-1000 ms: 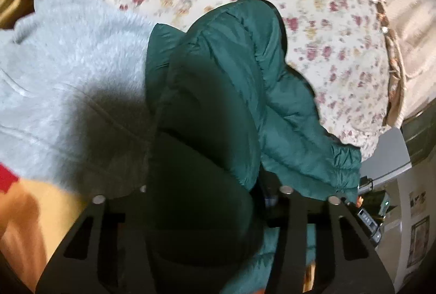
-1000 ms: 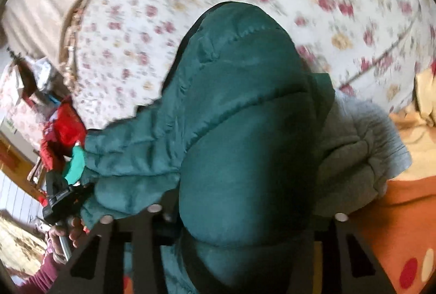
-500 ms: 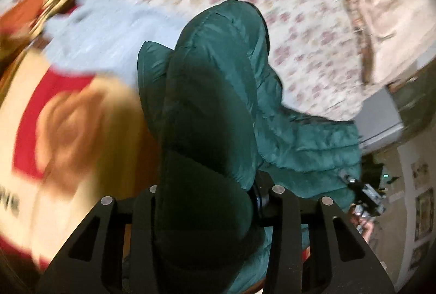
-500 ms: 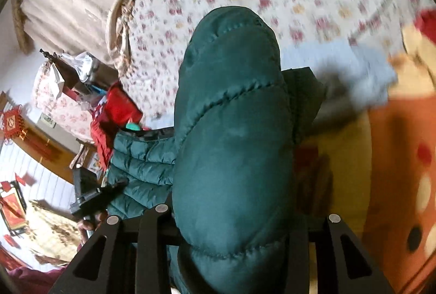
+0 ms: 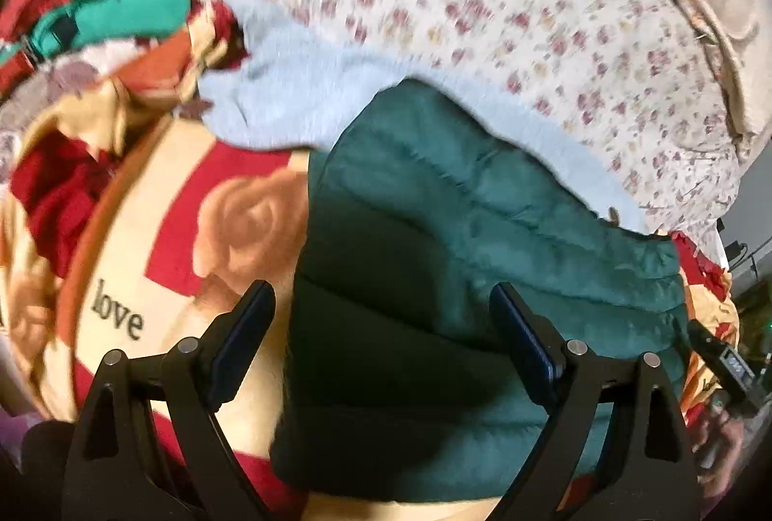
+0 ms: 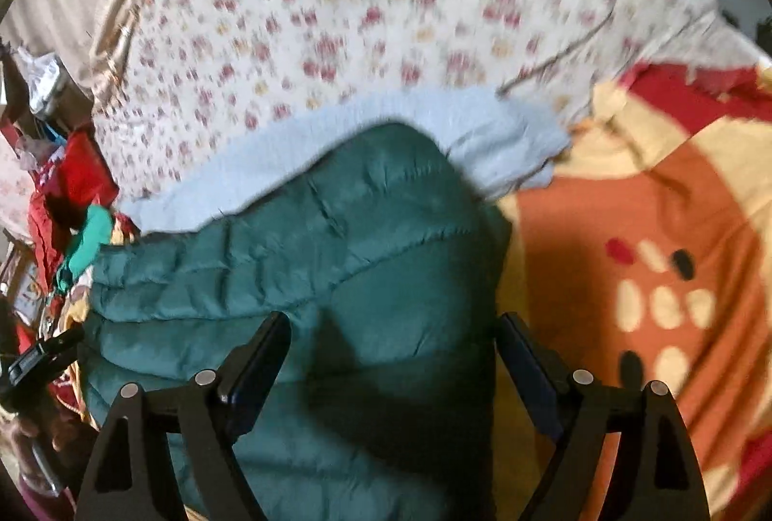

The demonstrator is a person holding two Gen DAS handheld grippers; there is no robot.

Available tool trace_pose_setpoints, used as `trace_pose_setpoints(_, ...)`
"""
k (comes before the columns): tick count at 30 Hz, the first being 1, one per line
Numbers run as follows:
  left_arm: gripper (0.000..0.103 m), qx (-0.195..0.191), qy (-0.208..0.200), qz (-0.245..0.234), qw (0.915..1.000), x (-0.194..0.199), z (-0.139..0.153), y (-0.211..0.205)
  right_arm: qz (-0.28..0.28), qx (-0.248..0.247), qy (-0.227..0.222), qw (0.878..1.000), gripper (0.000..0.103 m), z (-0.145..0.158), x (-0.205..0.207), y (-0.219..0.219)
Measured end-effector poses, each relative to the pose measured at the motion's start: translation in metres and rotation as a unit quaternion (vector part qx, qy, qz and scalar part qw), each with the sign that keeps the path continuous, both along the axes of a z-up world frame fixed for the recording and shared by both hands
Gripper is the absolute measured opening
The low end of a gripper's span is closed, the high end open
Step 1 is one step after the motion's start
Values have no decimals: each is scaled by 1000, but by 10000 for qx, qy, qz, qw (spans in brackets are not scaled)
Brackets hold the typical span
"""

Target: Fold large clothes

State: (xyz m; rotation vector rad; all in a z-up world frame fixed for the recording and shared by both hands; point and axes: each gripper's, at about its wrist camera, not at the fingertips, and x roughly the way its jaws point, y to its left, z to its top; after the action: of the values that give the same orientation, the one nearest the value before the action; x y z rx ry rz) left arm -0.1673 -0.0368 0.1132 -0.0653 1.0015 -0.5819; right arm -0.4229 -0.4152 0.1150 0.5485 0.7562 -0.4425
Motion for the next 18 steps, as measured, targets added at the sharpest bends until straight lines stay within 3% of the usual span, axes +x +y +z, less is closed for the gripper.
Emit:
trace_pose_setpoints(7, 90, 76, -572, -125, 9983, -46, 14, -15, 141, -438, -249, 9986, 88, 27, -1, 55)
trace_pose_setpoints(11, 90, 161, -599, -248, 9978, -62, 12, -30, 294, -861, -95, 9958, 88, 24, 12, 92)
trace_pose_setpoints(18, 90, 421, -1030, -228, 9935, -91, 9, -42, 560, -1099, -89, 9923, 89, 19, 26, 139)
